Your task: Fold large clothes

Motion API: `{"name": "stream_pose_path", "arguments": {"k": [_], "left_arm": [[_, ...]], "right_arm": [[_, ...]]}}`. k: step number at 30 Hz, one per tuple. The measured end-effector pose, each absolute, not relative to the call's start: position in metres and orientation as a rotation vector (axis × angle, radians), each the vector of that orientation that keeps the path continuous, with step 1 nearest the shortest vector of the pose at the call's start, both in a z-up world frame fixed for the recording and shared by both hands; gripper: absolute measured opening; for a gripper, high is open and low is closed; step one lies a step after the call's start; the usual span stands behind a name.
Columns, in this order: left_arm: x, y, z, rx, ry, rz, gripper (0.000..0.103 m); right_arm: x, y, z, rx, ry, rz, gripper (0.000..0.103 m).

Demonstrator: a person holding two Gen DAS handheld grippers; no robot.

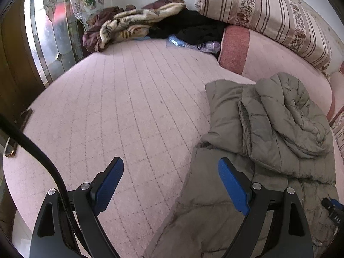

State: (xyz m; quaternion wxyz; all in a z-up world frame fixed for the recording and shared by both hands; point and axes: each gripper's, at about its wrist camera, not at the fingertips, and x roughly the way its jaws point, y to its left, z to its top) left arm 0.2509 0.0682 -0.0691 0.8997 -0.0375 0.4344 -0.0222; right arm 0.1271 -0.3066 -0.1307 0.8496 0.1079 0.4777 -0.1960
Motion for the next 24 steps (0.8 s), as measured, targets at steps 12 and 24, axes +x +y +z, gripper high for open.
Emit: {"name": "stream_pose_path", "arguments": {"k": [12,24], "left_arm": [[0.264,0.054,-0.115,-0.064,1.083,-0.069,0.089],[0.236,0.09,-0.098,-0.196,1.126,-0.166,0.089]], "right_arm": [[0.126,-0.337,-0.161,0.298,1.046,-0.463,0.067],[0.041,-0.372,-0.108,0.356,0.943,-0.47,0.077]]}}
